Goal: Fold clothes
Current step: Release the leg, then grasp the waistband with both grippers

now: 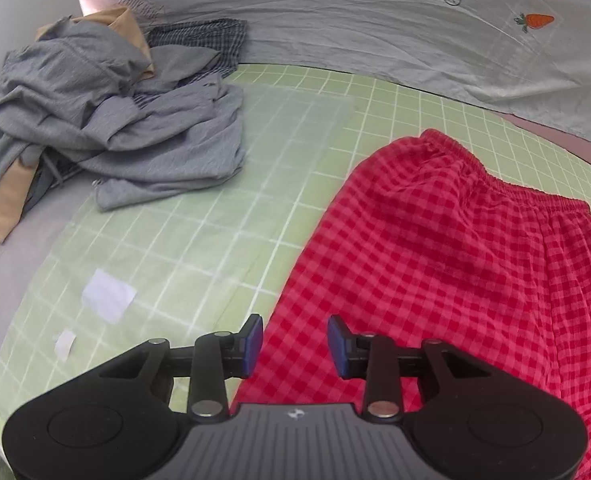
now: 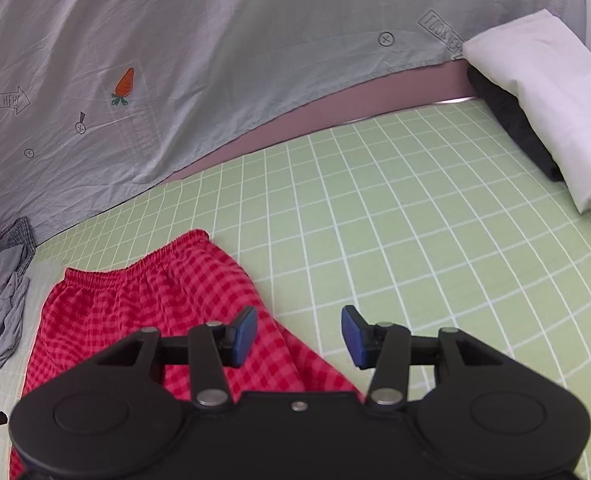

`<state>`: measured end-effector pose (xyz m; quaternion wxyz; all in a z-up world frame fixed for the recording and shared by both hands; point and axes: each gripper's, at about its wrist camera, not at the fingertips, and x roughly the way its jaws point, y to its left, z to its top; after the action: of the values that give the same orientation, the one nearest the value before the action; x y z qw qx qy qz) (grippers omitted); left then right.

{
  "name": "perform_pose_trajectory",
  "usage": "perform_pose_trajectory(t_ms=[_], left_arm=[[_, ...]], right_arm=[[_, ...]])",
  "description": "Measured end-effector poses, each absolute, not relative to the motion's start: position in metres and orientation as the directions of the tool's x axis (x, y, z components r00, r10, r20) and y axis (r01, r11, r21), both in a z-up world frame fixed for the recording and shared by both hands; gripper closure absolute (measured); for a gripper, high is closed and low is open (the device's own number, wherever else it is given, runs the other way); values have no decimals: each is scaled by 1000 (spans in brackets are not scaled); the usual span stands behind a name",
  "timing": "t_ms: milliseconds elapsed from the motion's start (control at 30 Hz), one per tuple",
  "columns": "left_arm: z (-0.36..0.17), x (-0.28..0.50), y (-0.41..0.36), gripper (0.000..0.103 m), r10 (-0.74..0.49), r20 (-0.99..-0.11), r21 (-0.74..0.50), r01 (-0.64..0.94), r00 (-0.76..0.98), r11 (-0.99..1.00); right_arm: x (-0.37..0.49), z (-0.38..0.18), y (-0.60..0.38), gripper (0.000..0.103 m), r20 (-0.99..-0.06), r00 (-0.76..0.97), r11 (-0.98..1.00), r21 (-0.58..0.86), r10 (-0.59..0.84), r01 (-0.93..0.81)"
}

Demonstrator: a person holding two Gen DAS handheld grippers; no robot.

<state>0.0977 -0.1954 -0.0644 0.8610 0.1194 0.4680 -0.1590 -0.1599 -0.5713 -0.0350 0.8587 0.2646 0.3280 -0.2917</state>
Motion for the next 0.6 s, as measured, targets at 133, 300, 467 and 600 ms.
perform_pose_trajectory(t_ms=[133,300,467,600], left_arm=[[-70,118,-235,65,-221,-835,48,467,504,883],[-78,141,-279,65,-304,-826,2,541,475,841],[-88,155,-309,57,-339,-836,-17,596,432,803],[-92,157,-318,53,-359,-840,-36,618,406,785]], right_arm=[[-105,-42,-571,61,-711,633,769,208,-305,604],[-51,-58,-562,64,-728,627,841,131,-277,524],[-17,-74,-553,65,-750,612,874,96,-252,477],[-7,-81,-548,61,-766,595,886,76,-241,458]])
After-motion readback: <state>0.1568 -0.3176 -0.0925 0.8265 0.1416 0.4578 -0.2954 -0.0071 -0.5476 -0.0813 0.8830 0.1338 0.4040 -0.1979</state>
